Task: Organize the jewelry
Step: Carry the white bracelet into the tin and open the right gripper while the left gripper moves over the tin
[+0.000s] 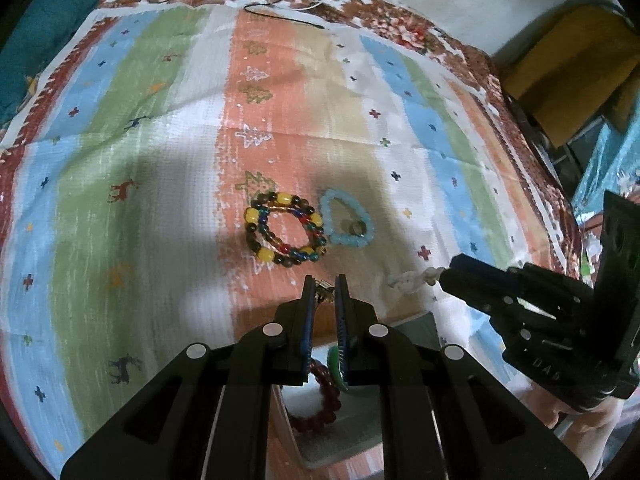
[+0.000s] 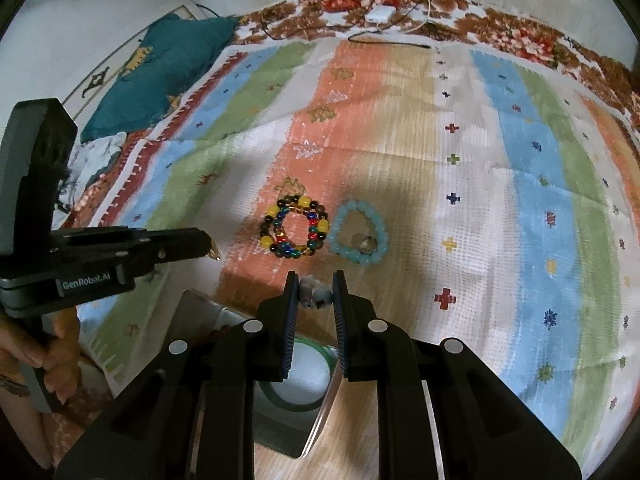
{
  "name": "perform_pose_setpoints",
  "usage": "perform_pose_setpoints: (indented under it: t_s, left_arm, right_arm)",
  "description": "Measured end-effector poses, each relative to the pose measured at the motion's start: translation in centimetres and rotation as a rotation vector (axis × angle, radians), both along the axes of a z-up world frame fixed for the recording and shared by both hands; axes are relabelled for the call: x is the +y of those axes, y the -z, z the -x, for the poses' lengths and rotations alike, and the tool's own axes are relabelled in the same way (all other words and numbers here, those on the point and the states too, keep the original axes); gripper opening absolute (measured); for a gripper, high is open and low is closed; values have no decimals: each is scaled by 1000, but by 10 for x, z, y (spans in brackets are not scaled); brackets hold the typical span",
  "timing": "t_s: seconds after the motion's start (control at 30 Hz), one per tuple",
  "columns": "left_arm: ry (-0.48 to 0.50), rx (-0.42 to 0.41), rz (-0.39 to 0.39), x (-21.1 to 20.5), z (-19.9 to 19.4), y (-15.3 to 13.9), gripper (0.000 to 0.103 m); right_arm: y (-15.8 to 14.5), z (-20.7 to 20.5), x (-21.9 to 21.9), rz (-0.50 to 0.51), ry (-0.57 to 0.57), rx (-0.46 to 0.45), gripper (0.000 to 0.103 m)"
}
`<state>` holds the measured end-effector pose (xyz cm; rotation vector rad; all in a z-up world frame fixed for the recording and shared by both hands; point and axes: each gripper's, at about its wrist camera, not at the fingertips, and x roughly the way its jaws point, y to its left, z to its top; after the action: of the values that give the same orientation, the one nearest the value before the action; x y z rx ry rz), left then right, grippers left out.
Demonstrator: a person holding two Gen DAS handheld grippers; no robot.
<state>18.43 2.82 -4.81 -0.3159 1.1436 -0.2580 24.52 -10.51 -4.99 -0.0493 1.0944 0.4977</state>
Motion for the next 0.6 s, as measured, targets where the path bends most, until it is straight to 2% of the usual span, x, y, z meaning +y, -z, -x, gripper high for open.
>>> perform_pose_setpoints:
  t_s: [0.3, 0.6]
  left_arm:
    - [29, -39, -22, -12, 25, -9, 9]
    - [33, -49, -27, -13, 43, -8, 9]
  right_arm:
    - [-24, 27, 6, -39, -43, -55, 18]
    - [-25, 55, 10, -36, -91, -68, 18]
